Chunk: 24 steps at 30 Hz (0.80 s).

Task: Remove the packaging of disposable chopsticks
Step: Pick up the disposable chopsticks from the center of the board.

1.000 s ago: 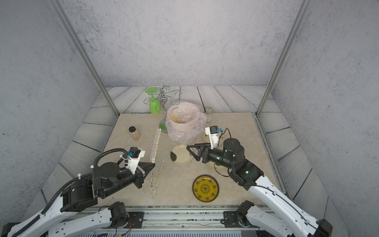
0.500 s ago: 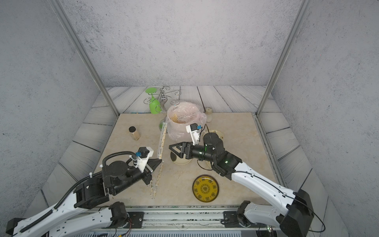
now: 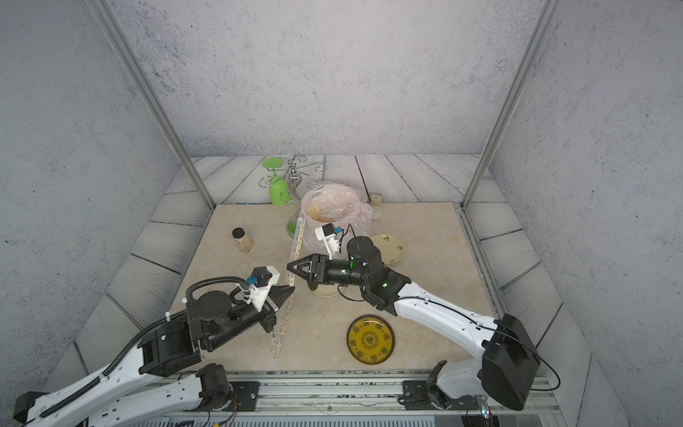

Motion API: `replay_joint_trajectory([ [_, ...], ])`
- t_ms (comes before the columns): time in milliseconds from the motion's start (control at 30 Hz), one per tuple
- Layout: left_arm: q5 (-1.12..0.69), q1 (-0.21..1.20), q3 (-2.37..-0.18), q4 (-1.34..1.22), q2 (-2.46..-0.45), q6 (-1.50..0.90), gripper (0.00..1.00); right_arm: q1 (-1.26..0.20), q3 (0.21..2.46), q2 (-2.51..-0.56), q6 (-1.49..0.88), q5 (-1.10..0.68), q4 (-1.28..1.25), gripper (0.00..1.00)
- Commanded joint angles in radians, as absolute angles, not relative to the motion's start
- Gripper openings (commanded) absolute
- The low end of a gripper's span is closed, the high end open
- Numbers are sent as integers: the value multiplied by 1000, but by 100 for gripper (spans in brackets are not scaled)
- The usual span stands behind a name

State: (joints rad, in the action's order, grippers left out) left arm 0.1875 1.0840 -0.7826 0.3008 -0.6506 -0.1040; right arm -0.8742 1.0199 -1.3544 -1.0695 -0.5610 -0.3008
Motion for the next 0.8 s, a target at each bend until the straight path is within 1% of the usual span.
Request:
replay_joint_trajectory([
  [0,194,1088,-767,273,-654,-81,0,-885,1037,-1375,-1110,-585,-371,47],
  [133,210,1089,-763,295,-666,-88,0,-888,1033,-1371,-1109,-573,-378,31],
  [267,223,1089,-760,302,-662,-96,0,-888,1018,-1357,-1104,-556,-379,7],
  [300,227,1089,-761,301,-659,-97,0,-887,1011,-1350,-1099,-549,-378,3],
  [400,231,1089,-768,307,-650,-93,0,-888,992,-1328,-1068,-528,-353,0],
  [567,159,1089,-808,359,-662,-72,0,-888,972,-1289,-948,-517,-278,0],
  [600,151,1089,-827,387,-670,-74,30,-888,962,-1274,-913,-506,-268,0],
  [633,150,1089,-842,412,-675,-84,54,-885,950,-1255,-871,-495,-252,0],
  [667,148,1089,-855,430,-676,-95,71,-881,943,-1233,-825,-481,-227,0],
  [700,132,1089,-867,442,-674,-102,86,-875,938,-1203,-763,-462,-185,0],
  [733,116,1089,-874,446,-668,-109,94,-872,935,-1174,-698,-446,-148,0],
  [767,90,1089,-887,454,-663,-116,98,-870,934,-1141,-613,-436,-104,0],
])
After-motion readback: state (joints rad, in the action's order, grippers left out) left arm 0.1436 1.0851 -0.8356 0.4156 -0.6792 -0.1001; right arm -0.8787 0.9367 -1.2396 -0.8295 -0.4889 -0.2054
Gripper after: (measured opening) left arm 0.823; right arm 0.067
